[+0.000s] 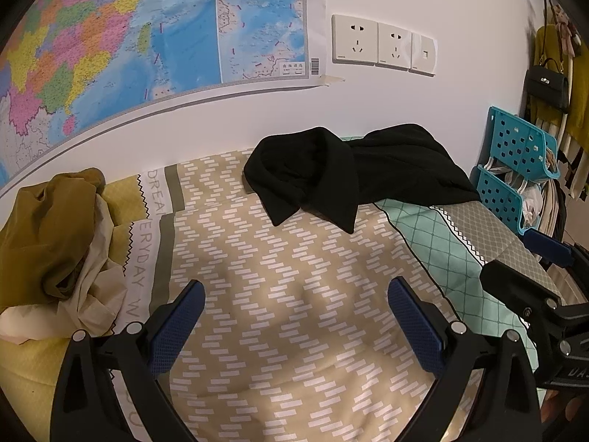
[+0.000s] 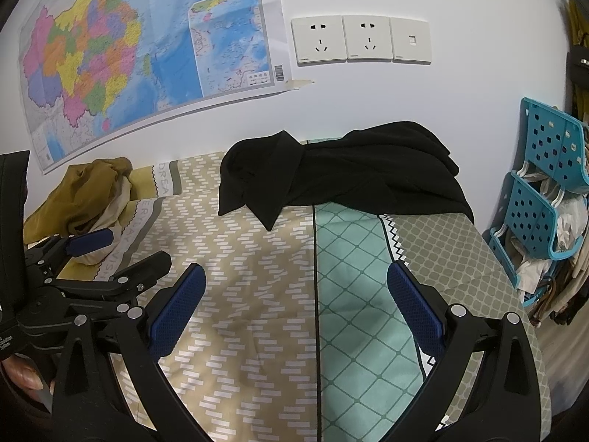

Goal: Fold large clothes

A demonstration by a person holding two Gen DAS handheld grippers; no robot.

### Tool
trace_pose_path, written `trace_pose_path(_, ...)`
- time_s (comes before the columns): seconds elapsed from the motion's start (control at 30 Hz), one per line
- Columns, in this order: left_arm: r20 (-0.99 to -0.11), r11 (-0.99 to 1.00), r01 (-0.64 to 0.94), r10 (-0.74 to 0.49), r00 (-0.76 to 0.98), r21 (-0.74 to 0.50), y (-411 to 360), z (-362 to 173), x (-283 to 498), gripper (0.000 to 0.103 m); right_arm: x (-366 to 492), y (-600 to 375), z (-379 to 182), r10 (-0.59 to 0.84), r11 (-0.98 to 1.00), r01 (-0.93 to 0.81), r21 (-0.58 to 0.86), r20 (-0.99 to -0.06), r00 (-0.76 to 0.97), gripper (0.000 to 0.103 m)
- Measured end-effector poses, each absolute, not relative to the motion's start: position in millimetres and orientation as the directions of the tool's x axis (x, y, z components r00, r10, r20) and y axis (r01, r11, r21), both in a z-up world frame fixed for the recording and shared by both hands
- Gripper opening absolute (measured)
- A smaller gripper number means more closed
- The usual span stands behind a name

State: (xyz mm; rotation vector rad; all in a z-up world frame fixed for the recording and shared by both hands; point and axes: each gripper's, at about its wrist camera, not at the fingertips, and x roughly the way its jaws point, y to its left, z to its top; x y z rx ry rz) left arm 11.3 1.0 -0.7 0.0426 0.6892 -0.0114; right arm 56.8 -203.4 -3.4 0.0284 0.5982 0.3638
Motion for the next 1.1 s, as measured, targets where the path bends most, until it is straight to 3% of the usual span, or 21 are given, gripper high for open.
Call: trace_pose_path(1.1,-0.661,0.999,0.018,0.016,0.750,0.045,4,-2,32,0.096,76,-206,-4,0.332,0.936,-0.338,0.098,-0.565,0.756,0.097)
